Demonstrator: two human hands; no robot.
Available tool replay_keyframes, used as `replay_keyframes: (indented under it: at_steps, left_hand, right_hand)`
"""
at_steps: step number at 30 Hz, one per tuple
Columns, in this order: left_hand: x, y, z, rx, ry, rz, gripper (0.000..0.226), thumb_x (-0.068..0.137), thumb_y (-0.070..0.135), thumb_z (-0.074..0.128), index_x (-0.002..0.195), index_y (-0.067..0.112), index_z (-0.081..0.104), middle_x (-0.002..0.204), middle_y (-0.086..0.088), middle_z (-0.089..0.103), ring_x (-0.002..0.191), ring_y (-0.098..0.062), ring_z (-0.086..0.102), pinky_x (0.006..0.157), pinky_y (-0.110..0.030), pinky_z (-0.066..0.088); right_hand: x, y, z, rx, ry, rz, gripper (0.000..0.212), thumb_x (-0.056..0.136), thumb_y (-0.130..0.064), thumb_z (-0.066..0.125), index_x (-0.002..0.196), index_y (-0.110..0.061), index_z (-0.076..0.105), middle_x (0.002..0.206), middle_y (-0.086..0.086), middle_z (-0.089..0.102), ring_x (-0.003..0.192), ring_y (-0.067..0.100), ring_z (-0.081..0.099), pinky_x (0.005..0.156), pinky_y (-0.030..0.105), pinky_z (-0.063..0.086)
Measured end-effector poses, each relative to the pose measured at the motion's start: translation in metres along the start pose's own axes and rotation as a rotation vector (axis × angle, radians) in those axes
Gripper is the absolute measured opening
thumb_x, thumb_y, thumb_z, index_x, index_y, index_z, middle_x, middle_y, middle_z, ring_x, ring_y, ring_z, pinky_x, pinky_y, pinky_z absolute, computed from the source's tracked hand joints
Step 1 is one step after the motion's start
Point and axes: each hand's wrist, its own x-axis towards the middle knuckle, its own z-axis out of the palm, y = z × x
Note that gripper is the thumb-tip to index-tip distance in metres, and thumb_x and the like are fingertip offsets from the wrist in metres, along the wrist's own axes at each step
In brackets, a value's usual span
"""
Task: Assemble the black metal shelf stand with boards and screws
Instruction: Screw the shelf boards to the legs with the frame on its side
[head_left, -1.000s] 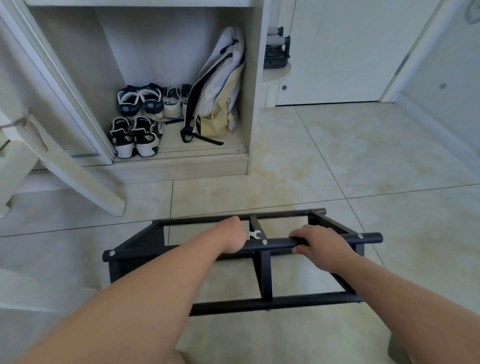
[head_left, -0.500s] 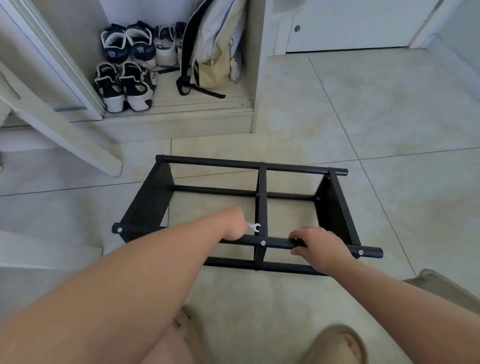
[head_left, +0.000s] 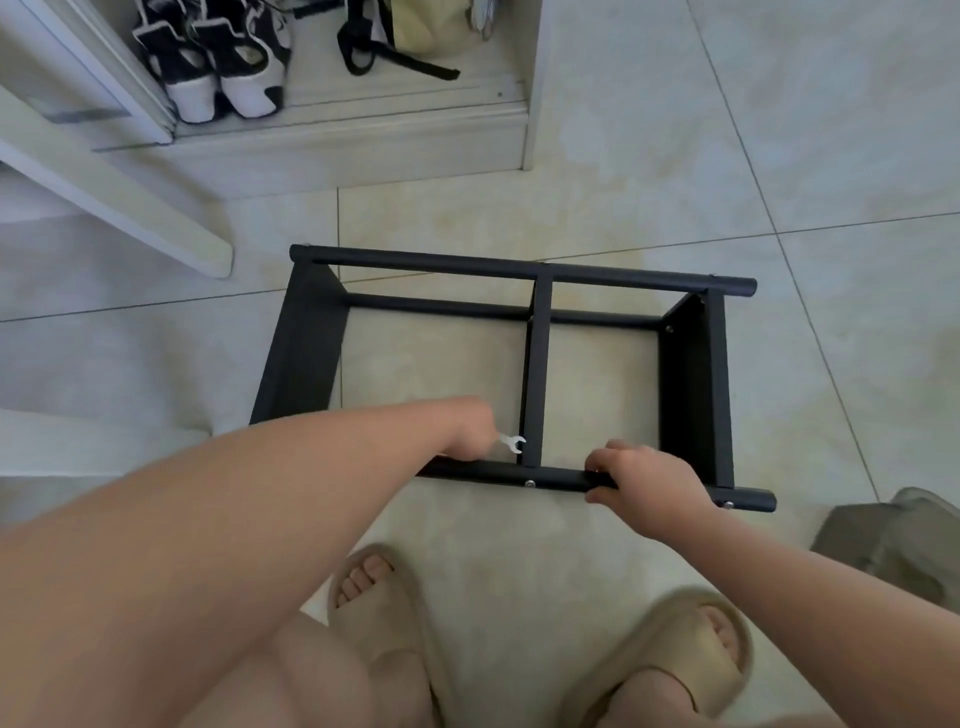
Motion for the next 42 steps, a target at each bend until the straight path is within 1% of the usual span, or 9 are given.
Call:
replay_keyframes:
  at_steps: [3, 6, 11, 21, 25, 29, 33, 36, 42]
  left_hand:
    - [0.002, -0.011, -0.015, -0.005, 0.08, 0.015, 0.026, 0.096, 0.014, 0.055, 0.118, 0.006, 0.067, 0.118, -0.011, 0.068, 0.102, -0.026, 0.065, 0.093, -0.035, 0.053]
    - [0.007, -0.021, -0.029, -0.056, 0.16, 0.034, 0.026, 0.098, 0.012, 0.051, 0.117, 0.005, 0.067, 0.118, -0.011, 0.068, 0.109, -0.028, 0.065, 0.094, -0.036, 0.053]
    - [0.022, -0.038, -0.033, -0.169, 0.172, 0.048, 0.021, 0.097, 0.011, 0.055, 0.108, 0.004, 0.072, 0.102, -0.011, 0.072, 0.093, -0.026, 0.065, 0.079, -0.035, 0.053]
    - [0.059, -0.058, -0.015, -0.3, 0.076, 0.175, 0.017, 0.084, 0.014, 0.068, 0.081, 0.029, 0.076, 0.072, 0.004, 0.074, 0.058, -0.003, 0.059, 0.052, -0.013, 0.043]
    - [0.072, -0.053, -0.012, -0.391, 0.079, 0.255, 0.01, 0.081, 0.013, 0.073, 0.085, 0.021, 0.078, 0.076, -0.002, 0.075, 0.081, -0.028, 0.069, 0.072, -0.036, 0.055]
    - [0.083, -0.049, -0.008, -0.647, 0.031, 0.286, 0.01, 0.084, 0.004, 0.073, 0.089, 0.011, 0.076, 0.082, -0.014, 0.074, 0.076, -0.02, 0.067, 0.09, -0.037, 0.058]
    - [0.093, -0.047, -0.002, -0.9, -0.138, 0.273, 0.007, 0.091, 0.009, 0.068, 0.09, 0.014, 0.073, 0.073, 0.003, 0.071, 0.075, -0.009, 0.067, 0.09, -0.032, 0.058]
    - [0.097, -0.043, 0.0, -1.032, -0.285, 0.244, 0.006, 0.095, 0.019, 0.065, 0.095, 0.016, 0.069, 0.093, 0.0, 0.075, 0.087, -0.011, 0.071, 0.089, -0.033, 0.056]
    - [0.1, -0.036, 0.01, -1.044, -0.19, 0.163, 0.004, 0.094, 0.028, 0.067, 0.094, 0.024, 0.068, 0.079, 0.009, 0.074, 0.079, -0.008, 0.072, 0.083, -0.031, 0.052]
  right_hand:
    - [0.005, 0.0, 0.002, 0.02, 0.075, -0.054, 0.072, 0.09, -0.06, 0.062, 0.15, -0.033, 0.033, 0.145, -0.009, 0.042, 0.131, 0.018, 0.041, 0.102, 0.035, 0.045]
    - [0.017, -0.009, 0.001, -0.021, 0.182, -0.137, 0.112, 0.079, -0.079, 0.059, 0.16, -0.03, -0.001, 0.167, -0.004, 0.005, 0.153, 0.024, 0.006, 0.121, 0.042, 0.019]
    - [0.046, -0.024, 0.007, -0.164, 0.189, -0.253, 0.135, 0.057, -0.103, 0.023, 0.154, -0.025, -0.029, 0.16, -0.003, -0.039, 0.148, 0.025, -0.034, 0.121, 0.051, -0.012]
    - [0.064, -0.02, 0.025, -0.165, 0.281, -0.382, 0.126, 0.077, -0.094, 0.028, 0.16, -0.004, 0.001, 0.169, 0.011, -0.011, 0.156, 0.024, -0.01, 0.125, 0.054, 0.0]
    - [0.066, -0.019, 0.026, -0.119, 0.32, -0.405, 0.125, 0.078, -0.089, 0.039, 0.16, 0.0, 0.005, 0.169, 0.013, -0.007, 0.156, 0.027, -0.005, 0.125, 0.054, 0.005]
    - [0.067, -0.017, 0.028, -0.1, 0.355, -0.416, 0.122, 0.08, -0.084, 0.046, 0.159, 0.002, 0.01, 0.168, 0.017, 0.0, 0.156, 0.032, 0.002, 0.124, 0.057, 0.01]
    - [0.069, -0.017, 0.031, -0.112, 0.375, -0.42, 0.12, 0.081, -0.082, 0.048, 0.158, 0.003, 0.012, 0.168, 0.018, 0.002, 0.156, 0.034, 0.005, 0.124, 0.058, 0.011]
    - [0.07, -0.017, 0.032, -0.11, 0.373, -0.41, 0.12, 0.081, -0.082, 0.049, 0.159, 0.002, 0.012, 0.168, 0.017, 0.002, 0.156, 0.033, 0.003, 0.124, 0.058, 0.011]
    - [0.07, -0.017, 0.033, -0.099, 0.392, -0.403, 0.12, 0.081, -0.082, 0.049, 0.159, 0.001, 0.013, 0.168, 0.016, 0.004, 0.156, 0.032, 0.004, 0.124, 0.058, 0.012]
